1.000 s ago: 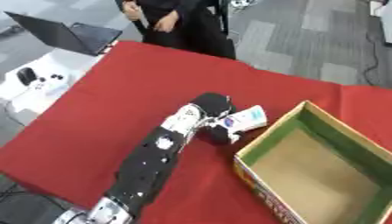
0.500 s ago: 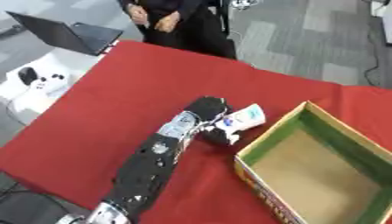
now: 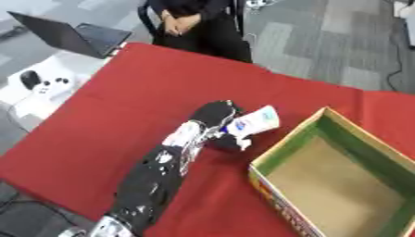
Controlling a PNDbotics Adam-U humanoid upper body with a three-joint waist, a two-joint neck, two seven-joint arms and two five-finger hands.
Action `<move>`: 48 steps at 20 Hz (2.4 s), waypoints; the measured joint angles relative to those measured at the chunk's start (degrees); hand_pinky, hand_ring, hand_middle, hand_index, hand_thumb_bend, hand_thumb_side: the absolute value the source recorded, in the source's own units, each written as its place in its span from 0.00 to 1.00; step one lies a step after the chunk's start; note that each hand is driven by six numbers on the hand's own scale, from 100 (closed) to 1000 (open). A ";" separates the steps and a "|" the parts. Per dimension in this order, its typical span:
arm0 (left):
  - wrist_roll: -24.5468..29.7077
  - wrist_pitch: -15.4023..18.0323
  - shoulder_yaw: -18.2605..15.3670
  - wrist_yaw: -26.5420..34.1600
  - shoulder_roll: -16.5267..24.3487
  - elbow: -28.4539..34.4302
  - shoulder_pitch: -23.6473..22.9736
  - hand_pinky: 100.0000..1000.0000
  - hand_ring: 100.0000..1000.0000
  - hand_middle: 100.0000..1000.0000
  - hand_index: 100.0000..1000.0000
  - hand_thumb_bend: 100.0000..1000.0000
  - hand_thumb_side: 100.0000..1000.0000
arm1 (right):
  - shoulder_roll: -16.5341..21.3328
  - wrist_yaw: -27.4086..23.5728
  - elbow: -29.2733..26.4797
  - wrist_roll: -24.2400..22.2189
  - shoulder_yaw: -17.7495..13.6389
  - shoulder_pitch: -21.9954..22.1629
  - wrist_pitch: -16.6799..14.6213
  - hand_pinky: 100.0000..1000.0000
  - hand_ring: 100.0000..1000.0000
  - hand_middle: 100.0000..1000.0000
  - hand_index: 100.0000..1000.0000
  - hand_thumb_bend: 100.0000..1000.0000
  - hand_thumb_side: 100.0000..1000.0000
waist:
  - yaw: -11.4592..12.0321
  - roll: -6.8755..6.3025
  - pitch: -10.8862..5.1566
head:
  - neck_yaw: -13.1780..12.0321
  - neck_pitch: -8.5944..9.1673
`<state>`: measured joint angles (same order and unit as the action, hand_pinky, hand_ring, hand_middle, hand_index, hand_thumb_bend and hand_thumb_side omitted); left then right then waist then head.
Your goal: Pick up objects on the table and place them in the box.
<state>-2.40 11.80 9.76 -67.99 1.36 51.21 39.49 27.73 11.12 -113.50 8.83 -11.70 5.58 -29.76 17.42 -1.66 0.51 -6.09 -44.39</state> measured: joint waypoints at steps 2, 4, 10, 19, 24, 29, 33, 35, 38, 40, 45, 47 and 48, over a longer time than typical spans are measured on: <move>0.22 -0.36 0.13 1.29 0.37 1.47 0.37 0.00 0.00 0.00 0.07 0.00 0.48 | 0.00 0.00 0.00 0.01 0.00 0.01 -0.01 0.04 0.23 0.31 0.34 0.06 0.99 | 0.01 0.00 0.00 | -0.02 0.00; 0.42 -0.73 0.20 2.47 0.62 2.88 0.41 0.00 0.00 0.00 0.07 0.00 0.48 | 0.00 0.00 0.00 0.01 0.00 0.02 -0.01 0.04 0.23 0.31 0.34 0.06 0.99 | 0.02 0.00 0.00 | -0.02 0.00; 1.16 -1.48 0.73 6.46 1.18 7.49 1.03 0.00 0.00 0.00 0.07 0.00 0.49 | 0.00 0.02 0.00 0.01 0.00 0.04 -0.01 0.04 0.23 0.31 0.34 0.07 0.99 | 0.03 -0.01 0.00 | -0.04 0.00; 2.53 -1.27 3.14 14.46 2.37 16.38 3.91 0.00 0.00 0.00 0.07 0.00 0.49 | 0.01 0.02 0.00 0.05 0.00 0.04 -0.14 0.04 0.23 0.31 0.33 0.07 0.99 | -0.03 -0.13 0.00 | -0.23 0.00; 4.63 2.08 5.50 17.70 2.58 18.13 5.17 0.00 0.00 0.00 0.07 0.00 0.50 | 0.03 0.00 0.00 -0.03 0.02 -0.02 -0.37 0.04 0.23 0.31 0.33 0.06 0.99 | -0.37 -0.20 0.00 | -0.49 0.00; 8.06 9.29 8.41 20.49 2.38 17.66 6.11 0.00 0.00 0.00 0.07 0.00 0.52 | 0.05 -0.01 0.00 -0.02 0.05 -0.08 -0.72 0.04 0.23 0.31 0.33 0.06 0.99 | -0.60 -0.31 0.00 | -0.74 0.00; 11.46 14.44 10.33 23.32 1.53 16.34 7.16 0.00 0.00 0.00 0.07 0.00 0.53 | 0.08 -0.02 0.00 0.02 0.07 -0.31 -0.95 0.05 0.23 0.31 0.32 0.06 0.99 | -0.75 -0.32 0.00 | -1.02 0.00; 13.48 17.08 11.29 23.90 1.33 15.82 7.86 0.00 0.00 0.00 0.07 0.00 0.53 | 0.12 -0.04 0.00 0.09 0.08 -0.54 -1.18 0.05 0.23 0.31 0.32 0.06 0.99 | -0.88 -0.33 0.00 | -1.07 0.00; 16.08 21.13 12.30 23.96 0.83 14.92 8.50 0.00 0.00 0.00 0.07 0.00 0.55 | 0.14 -0.18 0.00 0.23 0.08 -0.60 -1.52 0.05 0.23 0.31 0.32 0.06 0.99 | -1.11 -0.38 0.01 | -1.49 0.00; 17.36 24.00 12.87 23.91 0.53 14.36 8.61 0.00 0.00 0.00 0.07 0.00 0.60 | 0.15 -0.36 0.00 0.23 0.08 -0.79 -1.58 0.05 0.23 0.31 0.32 0.06 0.99 | -1.16 -0.47 0.03 | -1.50 0.00; 19.85 31.00 13.27 22.83 0.30 12.58 8.71 0.37 0.41 0.46 0.75 0.17 1.00 | 0.22 -0.60 0.00 0.31 0.08 -1.06 -1.72 0.05 0.23 0.31 0.32 0.06 0.99 | -1.38 -0.54 0.12 | -1.51 0.00; 20.32 33.08 13.18 21.93 0.21 12.09 8.69 0.70 0.58 0.67 0.86 0.22 1.00 | 0.44 -0.60 0.00 0.38 0.14 -1.06 -1.79 0.05 0.23 0.31 0.32 0.06 0.99 | -1.38 -0.55 0.13 | -1.51 0.00; 19.94 33.50 12.92 21.42 0.17 11.91 8.63 0.82 0.64 0.72 0.90 0.24 1.00 | 0.60 -0.60 0.00 0.39 0.23 -1.06 -1.81 0.05 0.23 0.31 0.32 0.06 0.99 | -1.38 -0.55 0.13 | -1.51 0.00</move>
<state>17.54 45.30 22.67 -46.57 1.53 63.11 48.12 28.32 10.52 -113.50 9.21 -11.48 4.51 -31.57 16.04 -2.22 0.63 -7.60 -44.39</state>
